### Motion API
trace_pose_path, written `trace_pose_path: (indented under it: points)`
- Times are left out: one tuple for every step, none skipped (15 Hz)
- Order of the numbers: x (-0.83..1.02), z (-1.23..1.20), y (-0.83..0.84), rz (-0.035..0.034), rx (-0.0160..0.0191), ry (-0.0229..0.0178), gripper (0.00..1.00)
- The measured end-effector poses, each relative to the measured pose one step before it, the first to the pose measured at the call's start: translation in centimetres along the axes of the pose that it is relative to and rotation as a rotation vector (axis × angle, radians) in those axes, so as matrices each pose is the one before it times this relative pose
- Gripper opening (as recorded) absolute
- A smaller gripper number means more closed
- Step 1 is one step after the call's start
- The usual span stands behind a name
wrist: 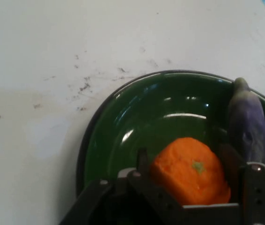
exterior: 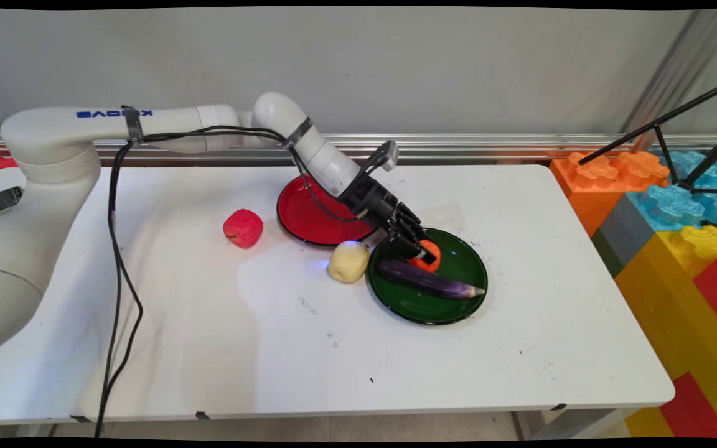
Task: Place the picked object on the table
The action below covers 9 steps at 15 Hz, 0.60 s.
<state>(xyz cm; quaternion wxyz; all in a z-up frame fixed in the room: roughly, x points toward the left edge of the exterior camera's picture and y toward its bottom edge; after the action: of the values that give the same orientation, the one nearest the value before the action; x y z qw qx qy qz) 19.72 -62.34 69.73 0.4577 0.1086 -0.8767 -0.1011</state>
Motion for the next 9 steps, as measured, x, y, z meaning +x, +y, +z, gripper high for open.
trace_pose_path:
  points:
    - [0.207,-0.179,0.045,0.00068,0.00042,0.00436,0.00]
    - [0.327,-0.225,0.061,0.00069,0.00028,0.00693,0.00]
    - [0.190,-0.136,0.032,-0.00006,0.00033,0.00448,0.00]
    - [0.368,-0.233,0.082,-0.00110,0.00017,0.00880,0.00]
    - [0.458,-0.280,0.105,-0.00245,0.00011,0.01137,0.00]
    - [0.489,-0.304,0.135,-0.00213,-0.00026,0.01245,0.00]
    - [0.439,-0.338,0.172,-0.00116,-0.00039,0.01142,0.00]
    - [0.485,-0.409,0.229,-0.00169,-0.00064,0.01248,0.00]
    - [0.392,-0.502,0.304,-0.00214,-0.00089,0.01172,0.00]
